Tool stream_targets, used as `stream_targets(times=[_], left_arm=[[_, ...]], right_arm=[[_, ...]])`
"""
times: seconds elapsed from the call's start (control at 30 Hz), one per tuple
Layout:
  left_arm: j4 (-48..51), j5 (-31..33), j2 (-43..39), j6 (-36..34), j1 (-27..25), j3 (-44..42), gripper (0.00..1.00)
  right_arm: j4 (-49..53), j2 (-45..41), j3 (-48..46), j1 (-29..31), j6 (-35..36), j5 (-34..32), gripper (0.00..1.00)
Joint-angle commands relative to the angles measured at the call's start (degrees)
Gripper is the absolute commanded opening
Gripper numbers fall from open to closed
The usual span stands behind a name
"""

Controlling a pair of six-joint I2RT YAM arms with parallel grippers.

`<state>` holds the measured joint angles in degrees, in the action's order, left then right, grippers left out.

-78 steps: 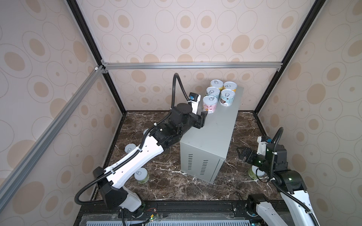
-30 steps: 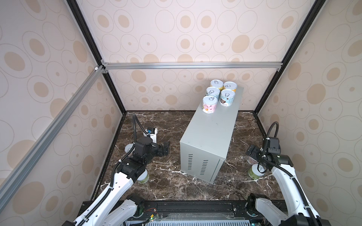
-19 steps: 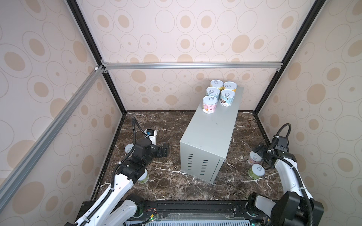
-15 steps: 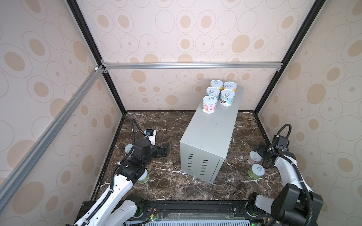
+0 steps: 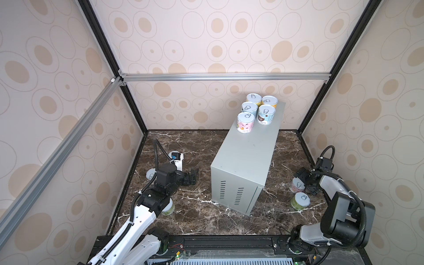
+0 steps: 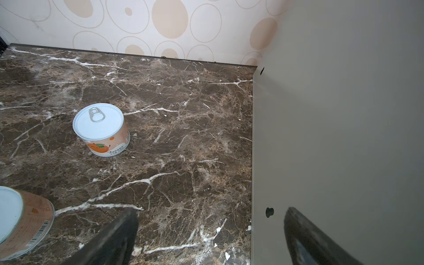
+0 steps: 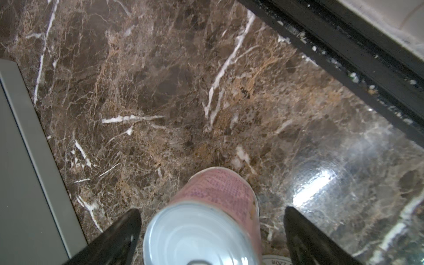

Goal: Place and organize the canned foods onto the counter
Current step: 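Lower the right gripper onto the pink-labelled floor can nearest it, then close the right gripper on the pink-labelled can and lift it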

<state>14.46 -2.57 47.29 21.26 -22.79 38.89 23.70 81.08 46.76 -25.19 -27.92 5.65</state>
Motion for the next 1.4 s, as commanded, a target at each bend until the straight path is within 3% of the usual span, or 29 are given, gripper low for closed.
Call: stream_targets(times=[0.0, 0.67, 0.83, 1.37], left_arm=[[-0.9, -0.6, -0.3, -0.6, 0.6, 0.2, 0.99], [-0.5, 0.3, -1.4, -1.1, 0.3, -0.2, 0.99], [-0.6, 0.0, -0.9, -0.9, 0.4, -0.1, 0.99], [-0.7, -0.4, -0.7, -0.9, 0.4, -0.5, 0.99]], right_arm=[[0.1, 0.4, 1.6, 0.5, 1.9, 0.9, 0.99], [2.7, 4.5, 5.0, 16.6, 5.6, -1.9, 0.99], [1.6, 4.0, 4.7, 18.7, 5.5, -0.6, 0.99], [2.3, 5.4, 2.5, 21.9, 4.7, -5.5, 0.99]])
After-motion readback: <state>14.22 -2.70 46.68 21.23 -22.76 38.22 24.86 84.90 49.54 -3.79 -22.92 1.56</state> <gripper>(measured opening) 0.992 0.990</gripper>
